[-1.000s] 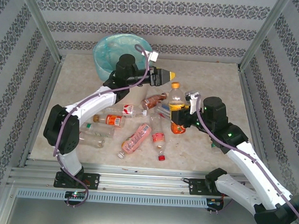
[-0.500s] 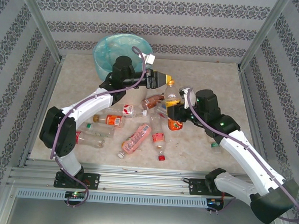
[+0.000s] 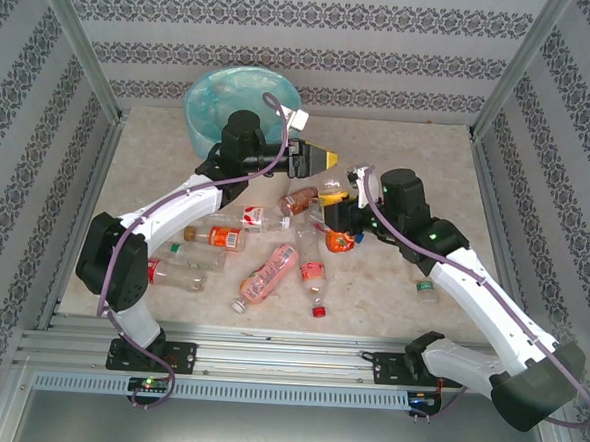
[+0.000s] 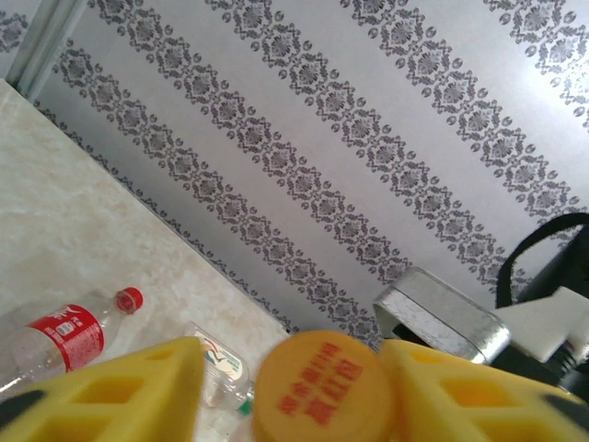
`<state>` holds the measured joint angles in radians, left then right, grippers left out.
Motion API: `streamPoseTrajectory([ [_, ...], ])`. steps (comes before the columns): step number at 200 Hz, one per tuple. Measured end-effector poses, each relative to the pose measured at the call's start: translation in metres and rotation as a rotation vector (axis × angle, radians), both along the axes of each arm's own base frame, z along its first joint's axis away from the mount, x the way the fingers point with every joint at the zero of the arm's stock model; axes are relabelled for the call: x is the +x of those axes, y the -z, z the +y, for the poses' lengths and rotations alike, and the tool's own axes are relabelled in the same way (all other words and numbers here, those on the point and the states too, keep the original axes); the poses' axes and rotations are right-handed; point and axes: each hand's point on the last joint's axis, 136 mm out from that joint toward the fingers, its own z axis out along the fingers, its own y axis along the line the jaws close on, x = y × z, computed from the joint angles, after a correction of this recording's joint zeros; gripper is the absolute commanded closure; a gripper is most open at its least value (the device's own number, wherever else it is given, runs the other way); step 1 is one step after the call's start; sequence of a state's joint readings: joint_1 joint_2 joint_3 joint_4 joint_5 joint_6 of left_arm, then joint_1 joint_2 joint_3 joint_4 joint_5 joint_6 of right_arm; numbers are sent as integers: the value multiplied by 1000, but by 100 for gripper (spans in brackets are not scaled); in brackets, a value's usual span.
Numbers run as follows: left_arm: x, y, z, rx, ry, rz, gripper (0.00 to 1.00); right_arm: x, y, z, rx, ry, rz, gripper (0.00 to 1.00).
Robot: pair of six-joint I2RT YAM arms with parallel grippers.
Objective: Put the plastic bottles in the bin
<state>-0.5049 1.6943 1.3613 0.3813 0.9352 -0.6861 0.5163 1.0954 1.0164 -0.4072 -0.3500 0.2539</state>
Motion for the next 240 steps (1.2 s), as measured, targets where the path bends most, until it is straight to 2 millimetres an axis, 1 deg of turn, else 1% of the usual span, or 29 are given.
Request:
streamPoseTrajectory([
  [10, -1, -1, 0, -1, 4, -3, 60, 0, 1, 1, -2, -4, 3, 55],
  [24, -2, -2, 0, -2, 7, -5, 70, -1, 2, 2, -3, -6, 4, 54],
  [35, -3, -3, 1, -4, 7, 0, 76, -1, 2, 3, -3, -9, 3, 52],
  [48, -3, -5, 1, -6, 6, -3, 85, -1, 1, 3, -2, -8, -1, 49],
  [70, -4, -8, 2, -8, 3, -12, 100, -2, -1, 3, -2, -3, -14, 33],
  [96, -3, -15, 5, -9, -30, -30, 100, -5, -9, 1, -2, 4, -53, 17],
  [114, -2, -24, 11, -5, -73, -59, 100, -4, -20, -4, -4, 25, -102, 13],
  [127, -2, -35, 17, -2, -109, -92, 100, -2, -27, -8, -2, 46, -136, 11],
  [143, -3, -57, 26, -8, -164, -155, 100, 1, -34, -12, -3, 70, -162, 10],
  [146, -4, -61, 27, -10, -174, -168, 100, 1, -35, -12, -4, 74, -165, 7],
  [153, -5, -72, 32, -14, -200, -199, 100, 3, -38, -14, -6, 85, -177, 5],
  [177, -5, -114, 55, -29, -315, -310, 100, 5, -51, -21, -2, 117, -231, 3],
  [198, -6, -141, 79, -32, -425, -388, 100, 3, -68, -28, 20, 147, -298, 3],
  [220, -4, -155, 103, -6, -537, -444, 100, 2, -80, -33, 34, 172, -343, 3],
  [240, 1, -161, 125, 38, -638, -480, 100, 4, -81, -35, 34, 183, -353, 4],
])
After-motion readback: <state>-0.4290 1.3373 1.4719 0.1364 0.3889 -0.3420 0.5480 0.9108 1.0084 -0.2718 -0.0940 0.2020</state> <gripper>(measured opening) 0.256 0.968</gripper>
